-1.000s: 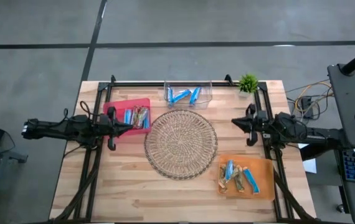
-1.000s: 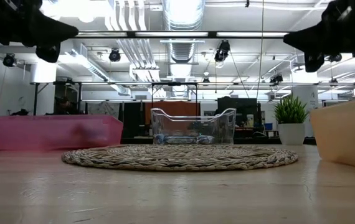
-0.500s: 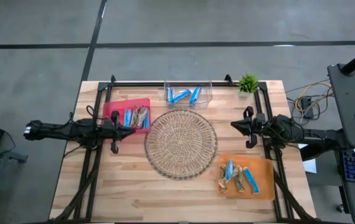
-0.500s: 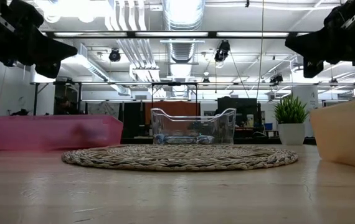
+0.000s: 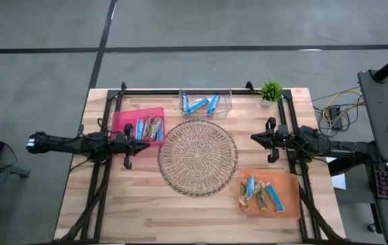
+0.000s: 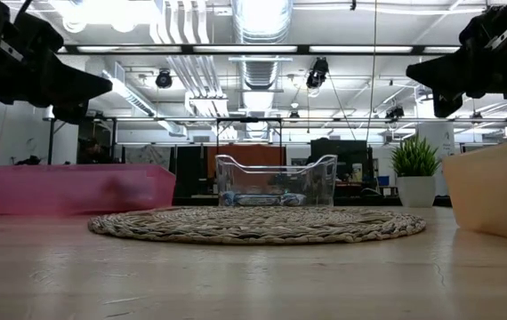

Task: Pick and place Granola Bars by type
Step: Return to Home Position

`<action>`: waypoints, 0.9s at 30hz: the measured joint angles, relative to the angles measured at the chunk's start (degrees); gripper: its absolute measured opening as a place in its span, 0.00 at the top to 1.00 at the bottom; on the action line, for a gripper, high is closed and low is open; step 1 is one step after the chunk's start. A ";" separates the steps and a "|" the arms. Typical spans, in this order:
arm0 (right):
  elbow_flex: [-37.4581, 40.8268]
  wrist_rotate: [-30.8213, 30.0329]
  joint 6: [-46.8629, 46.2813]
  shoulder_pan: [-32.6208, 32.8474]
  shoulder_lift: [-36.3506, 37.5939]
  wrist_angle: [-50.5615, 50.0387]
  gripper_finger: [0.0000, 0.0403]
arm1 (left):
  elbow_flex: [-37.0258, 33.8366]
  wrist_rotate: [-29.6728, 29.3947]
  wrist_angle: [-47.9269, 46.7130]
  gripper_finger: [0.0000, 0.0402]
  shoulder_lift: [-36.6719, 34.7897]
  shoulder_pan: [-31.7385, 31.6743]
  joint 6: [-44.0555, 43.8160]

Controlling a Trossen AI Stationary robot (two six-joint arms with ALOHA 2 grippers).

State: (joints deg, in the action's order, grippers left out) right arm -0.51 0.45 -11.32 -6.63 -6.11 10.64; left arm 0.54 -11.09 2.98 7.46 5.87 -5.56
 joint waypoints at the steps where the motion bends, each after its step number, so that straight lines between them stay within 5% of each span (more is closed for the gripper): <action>1: 0.00 0.01 0.04 0.00 0.00 -0.22 0.97 | 0.00 0.00 -0.04 1.00 0.00 0.00 0.09; 27: 0.00 -0.07 0.99 0.00 0.02 -1.47 0.97 | -0.04 -0.33 -0.25 1.00 0.00 -0.01 0.61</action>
State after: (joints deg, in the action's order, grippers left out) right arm -0.51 0.38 -10.33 -6.63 -6.09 9.17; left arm 0.49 -11.42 2.72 7.46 5.86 -4.95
